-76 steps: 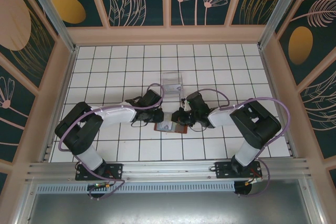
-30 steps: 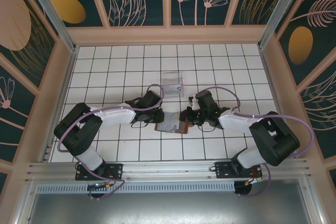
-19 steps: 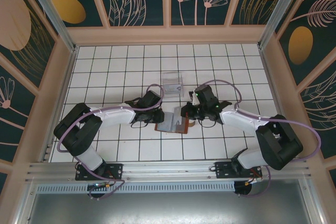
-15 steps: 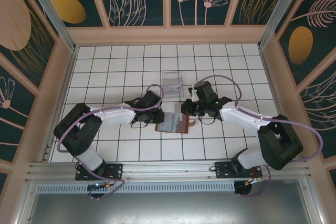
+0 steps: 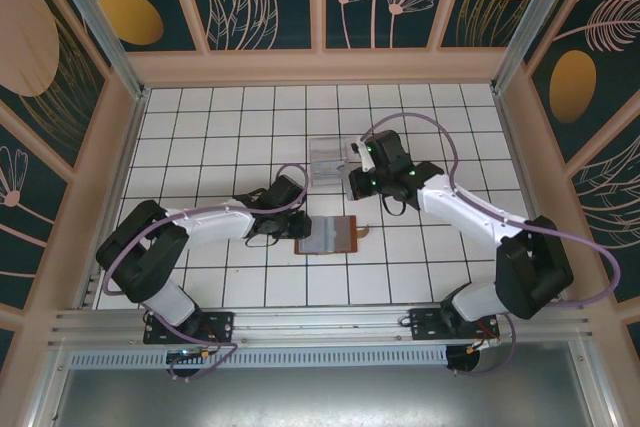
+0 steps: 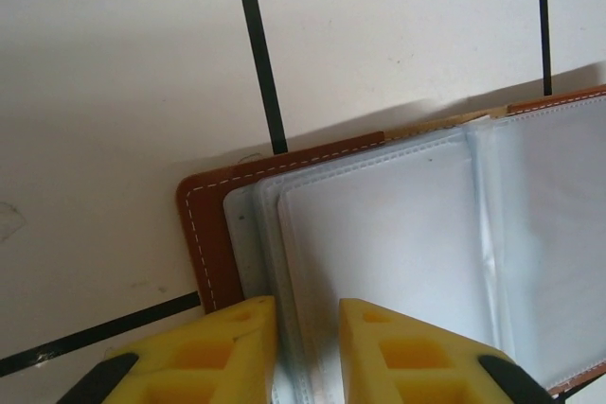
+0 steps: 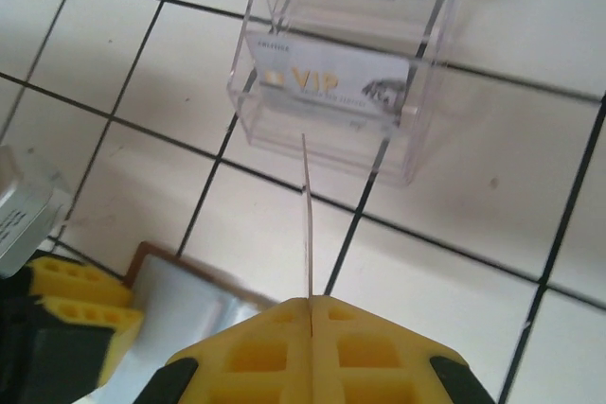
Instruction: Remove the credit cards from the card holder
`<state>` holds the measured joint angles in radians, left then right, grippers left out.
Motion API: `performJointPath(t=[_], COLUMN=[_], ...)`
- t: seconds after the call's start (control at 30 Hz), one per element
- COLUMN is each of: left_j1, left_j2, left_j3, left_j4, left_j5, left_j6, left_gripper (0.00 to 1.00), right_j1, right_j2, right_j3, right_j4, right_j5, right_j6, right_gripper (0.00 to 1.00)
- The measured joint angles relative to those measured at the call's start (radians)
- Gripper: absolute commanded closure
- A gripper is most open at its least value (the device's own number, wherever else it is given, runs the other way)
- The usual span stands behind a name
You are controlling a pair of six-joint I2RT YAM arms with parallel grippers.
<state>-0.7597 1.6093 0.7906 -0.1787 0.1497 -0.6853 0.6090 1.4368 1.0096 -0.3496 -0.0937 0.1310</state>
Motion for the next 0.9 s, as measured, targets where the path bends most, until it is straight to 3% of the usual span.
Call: performJointPath(t=[0.23,0.6,0.9], left_j1=[-0.002,-0.005,-0.005], left_j2=[-0.034,-0.102,-0.149], left_j3=[0.008,0.021,-0.029], left_j4=[-0.056,-0.080,-0.079], left_j5=[-0.040,-0.114,-0.163], left_j6=[-0.004,-0.004,-0.020], left_gripper=[0.63,0.63,0.63], right_j1=[-0.001,0.000,0.006], right_j2=[0.140,0.263,0.417], right_j3=[0.119,0.321,0.525], right_j4=[-0.045,-0.229,-0.387], right_j5=[0.060,0.039,0.033], right_j6=[-0.292,-0.817,-1.061], right_gripper=[1.00,1.00,1.00])
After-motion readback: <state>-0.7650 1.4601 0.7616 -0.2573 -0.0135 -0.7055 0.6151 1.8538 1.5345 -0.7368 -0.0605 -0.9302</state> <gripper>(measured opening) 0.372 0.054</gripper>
